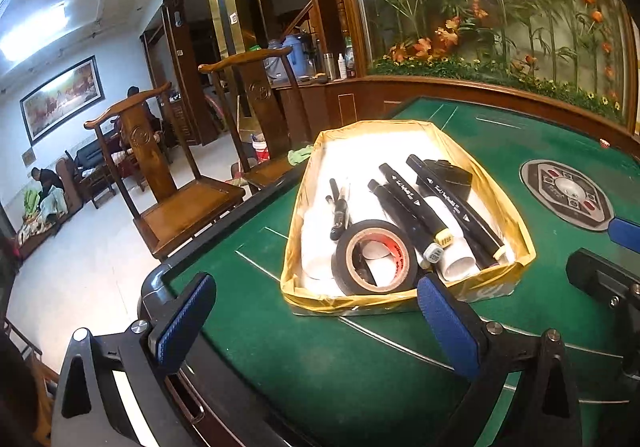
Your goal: Organize rigid objects
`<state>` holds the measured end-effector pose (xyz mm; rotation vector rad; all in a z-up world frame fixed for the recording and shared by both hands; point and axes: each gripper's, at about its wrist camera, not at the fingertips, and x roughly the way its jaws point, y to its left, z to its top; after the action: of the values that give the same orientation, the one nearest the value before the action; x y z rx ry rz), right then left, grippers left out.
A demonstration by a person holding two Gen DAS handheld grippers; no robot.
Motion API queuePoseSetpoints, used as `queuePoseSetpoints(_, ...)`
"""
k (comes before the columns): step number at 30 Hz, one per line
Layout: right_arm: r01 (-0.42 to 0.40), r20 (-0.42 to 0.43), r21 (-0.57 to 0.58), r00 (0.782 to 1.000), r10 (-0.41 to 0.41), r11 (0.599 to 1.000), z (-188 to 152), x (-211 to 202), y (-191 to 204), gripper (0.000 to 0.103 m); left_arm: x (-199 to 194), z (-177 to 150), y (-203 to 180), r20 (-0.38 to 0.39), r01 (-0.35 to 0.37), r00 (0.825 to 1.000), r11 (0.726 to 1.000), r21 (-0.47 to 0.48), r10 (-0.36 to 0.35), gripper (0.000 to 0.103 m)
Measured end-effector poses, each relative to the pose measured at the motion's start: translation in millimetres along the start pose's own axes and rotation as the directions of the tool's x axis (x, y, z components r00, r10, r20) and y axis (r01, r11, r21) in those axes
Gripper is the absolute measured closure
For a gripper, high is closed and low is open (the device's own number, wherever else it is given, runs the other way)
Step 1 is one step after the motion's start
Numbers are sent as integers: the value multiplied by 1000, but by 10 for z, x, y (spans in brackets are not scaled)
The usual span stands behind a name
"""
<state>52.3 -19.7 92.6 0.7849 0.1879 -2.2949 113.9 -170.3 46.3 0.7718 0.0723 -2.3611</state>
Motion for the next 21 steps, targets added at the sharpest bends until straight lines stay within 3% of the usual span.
queuePoseSetpoints(21,3,3,-5,1000,-3,1000,-27,9,29,21,-20,-18,33,8,-2,1000,1000,-12,2,1)
